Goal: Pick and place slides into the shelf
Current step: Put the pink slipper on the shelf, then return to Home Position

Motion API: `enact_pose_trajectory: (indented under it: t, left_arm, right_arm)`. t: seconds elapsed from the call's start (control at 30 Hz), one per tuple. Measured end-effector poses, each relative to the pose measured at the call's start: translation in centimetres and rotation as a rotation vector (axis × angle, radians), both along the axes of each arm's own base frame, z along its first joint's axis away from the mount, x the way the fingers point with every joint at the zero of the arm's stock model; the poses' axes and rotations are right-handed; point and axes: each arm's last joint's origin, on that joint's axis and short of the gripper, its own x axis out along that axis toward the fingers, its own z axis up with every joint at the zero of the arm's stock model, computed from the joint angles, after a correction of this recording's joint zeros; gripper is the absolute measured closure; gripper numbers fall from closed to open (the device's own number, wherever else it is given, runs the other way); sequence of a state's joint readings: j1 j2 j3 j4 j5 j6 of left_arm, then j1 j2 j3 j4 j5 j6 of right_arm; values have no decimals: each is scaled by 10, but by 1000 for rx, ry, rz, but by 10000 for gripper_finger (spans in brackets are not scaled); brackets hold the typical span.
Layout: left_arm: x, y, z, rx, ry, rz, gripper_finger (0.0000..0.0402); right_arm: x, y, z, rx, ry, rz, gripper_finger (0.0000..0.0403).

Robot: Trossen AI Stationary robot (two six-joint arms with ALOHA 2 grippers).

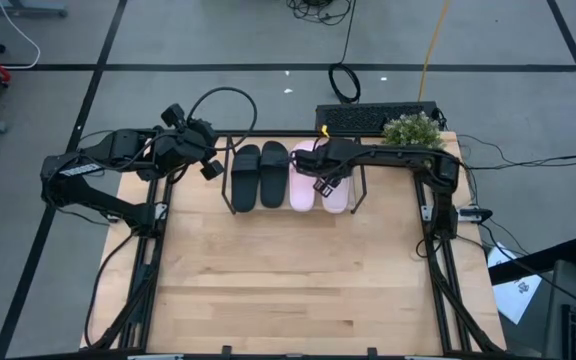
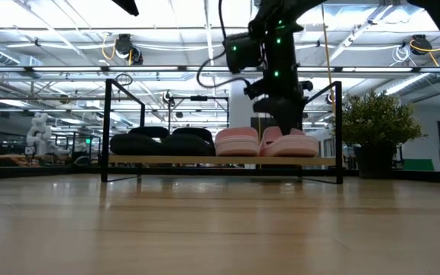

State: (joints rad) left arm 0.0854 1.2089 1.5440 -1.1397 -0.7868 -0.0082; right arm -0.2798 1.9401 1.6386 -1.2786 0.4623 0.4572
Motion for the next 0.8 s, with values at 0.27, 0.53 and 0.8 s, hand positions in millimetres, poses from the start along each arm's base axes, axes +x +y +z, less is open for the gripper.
enact_pose_trajectory:
  t: [0.27,0.53,0.8]
  left_arm:
    - [0,0,0,0,0,0,243]
    - [0,0,0,19,33,-23,243]
    - [-11,-1,4,25,26,-27,243]
  right_arm:
    - [-10,3,36,-37,-157,-5,224]
    - [-17,10,85,-50,-498,6,225]
    - [-37,30,158,-150,-899,192,225]
